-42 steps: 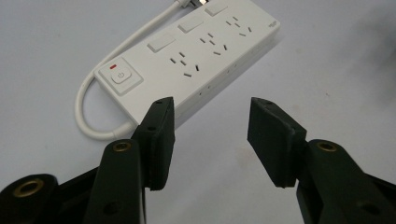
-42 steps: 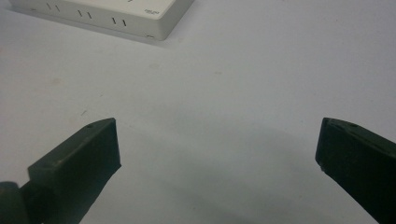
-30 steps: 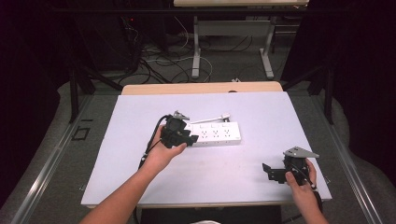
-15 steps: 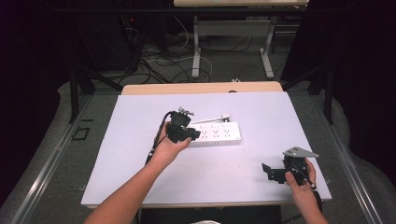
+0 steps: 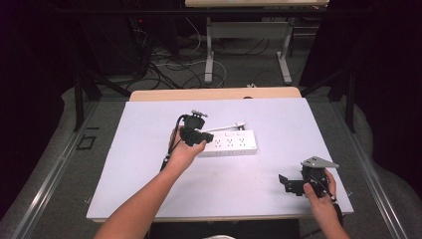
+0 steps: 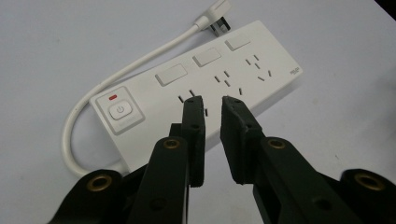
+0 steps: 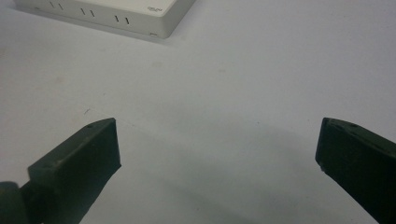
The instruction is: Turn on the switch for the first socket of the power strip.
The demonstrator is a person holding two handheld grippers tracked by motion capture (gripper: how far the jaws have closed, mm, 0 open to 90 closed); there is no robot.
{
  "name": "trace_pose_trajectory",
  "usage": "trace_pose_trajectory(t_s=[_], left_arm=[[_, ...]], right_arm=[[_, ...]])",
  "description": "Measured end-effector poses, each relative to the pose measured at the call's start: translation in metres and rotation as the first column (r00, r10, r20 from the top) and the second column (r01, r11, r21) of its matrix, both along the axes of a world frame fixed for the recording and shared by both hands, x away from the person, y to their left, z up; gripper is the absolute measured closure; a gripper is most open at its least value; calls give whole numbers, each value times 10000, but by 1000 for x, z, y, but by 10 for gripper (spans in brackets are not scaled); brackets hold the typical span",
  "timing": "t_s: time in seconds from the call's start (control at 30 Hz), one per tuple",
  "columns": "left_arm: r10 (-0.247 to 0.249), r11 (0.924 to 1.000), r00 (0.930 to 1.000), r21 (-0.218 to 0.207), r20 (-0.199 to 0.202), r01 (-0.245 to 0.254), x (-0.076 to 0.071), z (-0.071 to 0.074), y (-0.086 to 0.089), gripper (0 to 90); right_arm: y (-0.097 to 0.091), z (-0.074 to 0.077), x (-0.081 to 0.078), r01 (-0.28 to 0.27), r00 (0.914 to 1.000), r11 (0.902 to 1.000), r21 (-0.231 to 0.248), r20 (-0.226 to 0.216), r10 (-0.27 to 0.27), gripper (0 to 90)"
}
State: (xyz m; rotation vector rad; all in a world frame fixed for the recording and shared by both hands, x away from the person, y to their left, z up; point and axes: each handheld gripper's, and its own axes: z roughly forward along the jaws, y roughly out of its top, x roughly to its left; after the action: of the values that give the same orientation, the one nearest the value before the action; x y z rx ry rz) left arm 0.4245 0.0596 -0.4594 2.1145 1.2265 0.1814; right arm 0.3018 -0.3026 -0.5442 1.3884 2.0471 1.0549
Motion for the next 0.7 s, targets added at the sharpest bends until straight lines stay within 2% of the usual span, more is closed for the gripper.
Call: trace_pose_trajectory(t_s=[0.27,0.33,0.37,0.4,0.7], left_arm=[[325,9994,9991,-109,-270,-328,11,-3,-2,852],[435,9988,9982,-209,-419,-444,13,-4,-1,864],[648,9972,9965,-336,-526,-666,14,-5,-2,869],[611,9976,9968,-291,-513,-626,16,-5,-1,871],[960,9909,9923,-869,-786,-1027,26,-7,-1,895]], right_arm=[[0,-1,0,-32,10000,10000,93,-47,33,0],[0,-1,1,-54,10000,10000,81,-32,54,0],[0,-1,1,-77,10000,10000,60,-18,77,0],[1,-1,1,-30,10000,10000,48,35,30,0],[0,-1,1,-100,9999,9999,59,-20,100,0]])
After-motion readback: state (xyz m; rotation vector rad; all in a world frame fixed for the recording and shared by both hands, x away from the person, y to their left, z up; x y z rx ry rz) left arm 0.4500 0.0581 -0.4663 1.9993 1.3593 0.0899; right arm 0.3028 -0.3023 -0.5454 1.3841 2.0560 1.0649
